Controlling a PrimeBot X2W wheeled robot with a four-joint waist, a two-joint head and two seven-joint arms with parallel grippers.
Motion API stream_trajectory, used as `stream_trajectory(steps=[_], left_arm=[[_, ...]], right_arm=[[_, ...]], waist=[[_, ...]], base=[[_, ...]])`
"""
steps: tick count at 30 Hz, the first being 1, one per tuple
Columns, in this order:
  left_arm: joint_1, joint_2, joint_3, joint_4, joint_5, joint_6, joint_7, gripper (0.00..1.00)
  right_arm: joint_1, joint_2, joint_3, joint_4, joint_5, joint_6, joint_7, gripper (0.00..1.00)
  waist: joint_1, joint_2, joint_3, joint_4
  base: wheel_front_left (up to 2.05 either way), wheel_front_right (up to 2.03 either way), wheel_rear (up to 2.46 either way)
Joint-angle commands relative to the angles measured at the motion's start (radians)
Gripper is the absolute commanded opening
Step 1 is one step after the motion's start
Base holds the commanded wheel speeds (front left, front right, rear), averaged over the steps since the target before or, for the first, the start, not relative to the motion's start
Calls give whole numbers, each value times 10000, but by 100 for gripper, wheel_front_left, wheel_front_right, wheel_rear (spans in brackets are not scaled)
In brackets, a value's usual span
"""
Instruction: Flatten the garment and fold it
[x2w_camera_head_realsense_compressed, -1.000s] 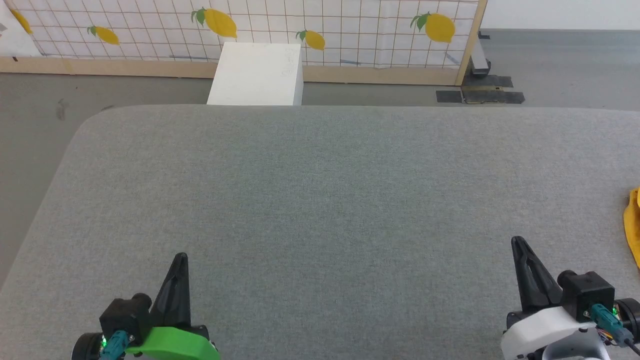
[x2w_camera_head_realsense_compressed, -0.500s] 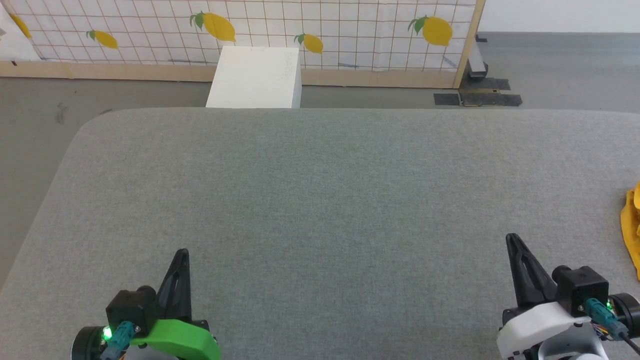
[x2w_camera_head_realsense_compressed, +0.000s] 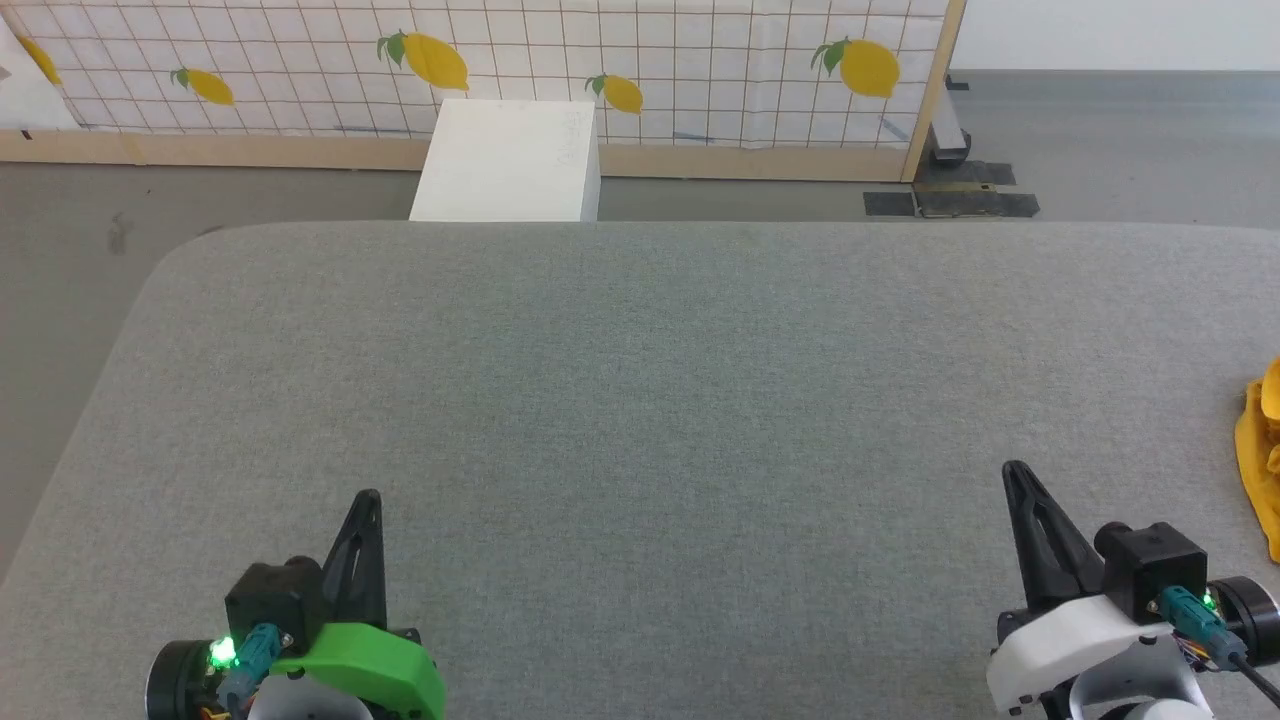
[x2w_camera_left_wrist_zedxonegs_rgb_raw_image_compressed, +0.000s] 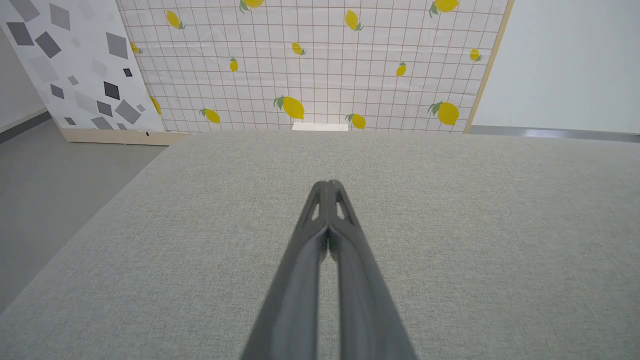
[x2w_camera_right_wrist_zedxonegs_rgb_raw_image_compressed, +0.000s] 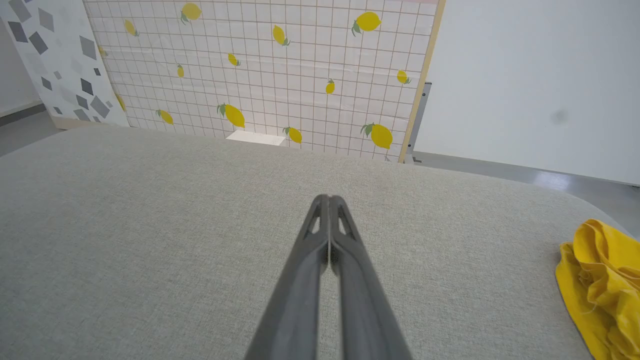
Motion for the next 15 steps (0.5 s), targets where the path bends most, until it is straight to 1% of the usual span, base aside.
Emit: stream_trajectory(steps=[1,15], left_arm=[[-220,-47,28,31,100,69,62,0],[-422,-124,78,109,452,132,345,0]], right_arm=[[-206,16,42,-53,52,-12,53,0],[-313,18,159,-92,61,-14,257,0]], waist=[[0,-1,-7,-4],[0,-1,-78,-44]], base=[[0,0,0],[0,0,0]])
